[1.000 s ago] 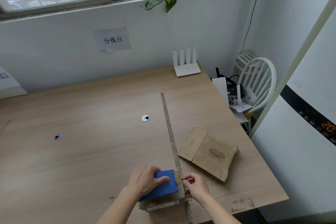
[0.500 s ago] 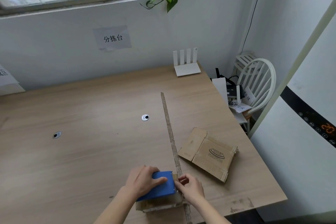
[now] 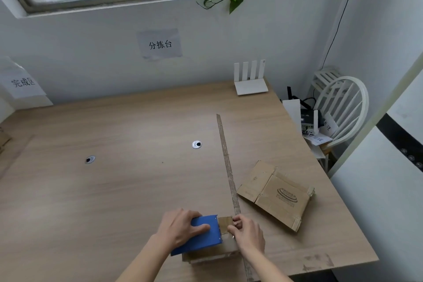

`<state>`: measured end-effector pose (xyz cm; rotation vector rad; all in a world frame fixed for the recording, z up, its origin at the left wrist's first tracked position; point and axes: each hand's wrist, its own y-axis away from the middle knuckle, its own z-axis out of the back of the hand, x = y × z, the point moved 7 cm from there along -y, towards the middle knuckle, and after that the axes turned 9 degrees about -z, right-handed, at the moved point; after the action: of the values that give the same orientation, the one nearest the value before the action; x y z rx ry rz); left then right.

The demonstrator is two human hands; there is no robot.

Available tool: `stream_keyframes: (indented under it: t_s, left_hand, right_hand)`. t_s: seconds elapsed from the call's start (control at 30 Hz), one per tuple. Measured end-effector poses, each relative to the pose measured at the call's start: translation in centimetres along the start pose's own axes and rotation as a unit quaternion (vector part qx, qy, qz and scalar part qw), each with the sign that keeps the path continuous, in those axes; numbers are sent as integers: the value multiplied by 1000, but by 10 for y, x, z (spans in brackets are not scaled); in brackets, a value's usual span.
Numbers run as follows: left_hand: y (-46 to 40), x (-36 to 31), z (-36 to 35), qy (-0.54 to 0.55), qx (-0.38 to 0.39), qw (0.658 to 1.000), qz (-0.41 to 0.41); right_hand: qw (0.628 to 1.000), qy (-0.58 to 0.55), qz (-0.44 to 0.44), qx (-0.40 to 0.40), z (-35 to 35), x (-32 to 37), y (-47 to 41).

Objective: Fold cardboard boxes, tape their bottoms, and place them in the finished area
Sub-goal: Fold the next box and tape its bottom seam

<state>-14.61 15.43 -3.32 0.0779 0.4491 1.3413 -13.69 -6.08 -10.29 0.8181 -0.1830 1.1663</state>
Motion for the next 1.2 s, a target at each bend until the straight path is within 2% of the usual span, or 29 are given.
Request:
stream_keyframes:
  t_s: [0.1, 0.17, 0.23, 0.3, 0.4, 0.53, 0.67, 0.73, 0.8, 0.9, 1.03, 1.2]
  left_hand:
    - [3, 2, 1, 15, -5, 1000, -2]
    - [5, 3, 2, 10, -15, 1000, -2]
    - [6, 5, 3, 2, -23, 1000, -1]
    - [7, 8, 4, -1, -28, 1000, 0]
    - [8, 9, 3, 4, -31, 1000, -4]
    - [10, 11, 2, -13, -26, 1000, -8]
    - [19, 14, 3, -22, -10, 1000, -16]
    - [29, 24, 4, -27, -1, 1000, -10]
    - [43, 45, 6, -39, 5, 999, 3]
    - [67, 83, 10, -47, 4, 998, 36]
    - [77, 105, 15, -32, 2, 998, 51]
    - [73, 123, 19, -8, -6, 999, 45]
  right_hand:
    - [988, 71, 136, 26, -8, 15, 1]
    - [958, 142, 239, 75, -17, 23, 4]
    - [936, 168, 284, 121, -23, 23, 8]
    - [926, 183, 295, 148, -27, 19, 12]
    - [908, 252, 305, 139, -32, 14, 16]
    - [884, 307, 337, 103, -37, 11, 21]
    - [834, 377, 402, 31, -37, 17, 25]
    - [828, 383, 408, 31, -38, 16, 23]
    - [836, 397, 370, 80, -40, 5, 14]
    - [842, 402, 353, 75, -34, 3, 9]
    - [828, 423, 365, 43, -39, 18, 10]
    - [819, 445, 353, 78, -44, 19, 9]
